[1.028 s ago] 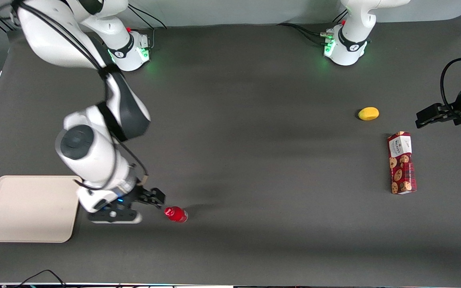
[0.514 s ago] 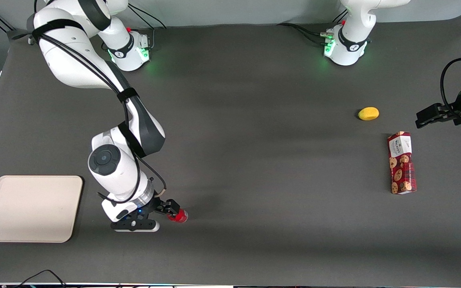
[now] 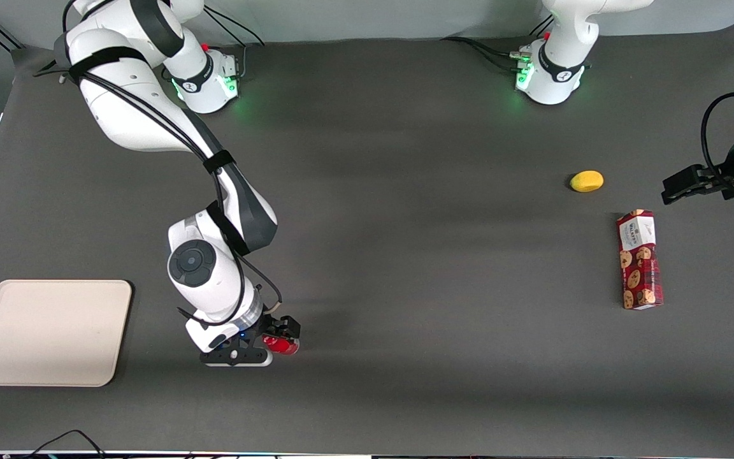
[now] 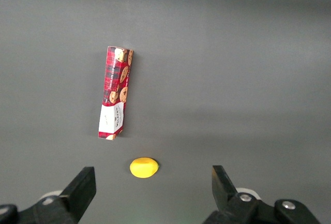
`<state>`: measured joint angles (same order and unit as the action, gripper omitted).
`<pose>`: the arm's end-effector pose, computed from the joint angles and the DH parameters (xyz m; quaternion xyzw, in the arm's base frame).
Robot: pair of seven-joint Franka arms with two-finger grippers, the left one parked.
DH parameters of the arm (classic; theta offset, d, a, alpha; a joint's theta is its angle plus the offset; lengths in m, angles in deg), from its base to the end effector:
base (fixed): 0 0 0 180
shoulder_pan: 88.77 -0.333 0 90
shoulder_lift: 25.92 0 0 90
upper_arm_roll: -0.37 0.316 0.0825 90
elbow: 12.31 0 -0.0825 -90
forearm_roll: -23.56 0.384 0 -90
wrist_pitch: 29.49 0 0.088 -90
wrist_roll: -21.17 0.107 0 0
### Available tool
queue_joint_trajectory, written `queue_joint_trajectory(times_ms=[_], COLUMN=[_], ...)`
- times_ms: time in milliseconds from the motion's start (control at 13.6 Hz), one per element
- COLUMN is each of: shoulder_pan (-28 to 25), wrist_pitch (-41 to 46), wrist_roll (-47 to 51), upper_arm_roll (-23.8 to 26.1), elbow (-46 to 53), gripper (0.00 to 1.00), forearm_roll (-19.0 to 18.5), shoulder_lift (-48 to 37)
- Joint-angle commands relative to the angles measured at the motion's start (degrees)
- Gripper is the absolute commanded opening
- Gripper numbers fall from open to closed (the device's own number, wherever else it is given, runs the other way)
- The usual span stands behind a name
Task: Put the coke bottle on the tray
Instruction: 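Lower the right gripper around the bottle and close it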
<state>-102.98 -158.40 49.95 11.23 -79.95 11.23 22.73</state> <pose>0.7290 0.2839 0.3056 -0.9928 0.0144 -0.1151 0.0313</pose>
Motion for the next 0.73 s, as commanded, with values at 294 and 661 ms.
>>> queue_joint_trajectory(times_ms=[294,661], shoulder_pan=[0.07,0.5], wrist_pitch=[-0.55,-0.29], wrist_roll=[2.86,2.95], upper_arm_roll=[0.04,0.3], elbow=[-0.3,-0.39], gripper=[0.11,0.0], forearm_roll=[-0.85,-0.33], shoulder_lift=[-0.22,-0.48])
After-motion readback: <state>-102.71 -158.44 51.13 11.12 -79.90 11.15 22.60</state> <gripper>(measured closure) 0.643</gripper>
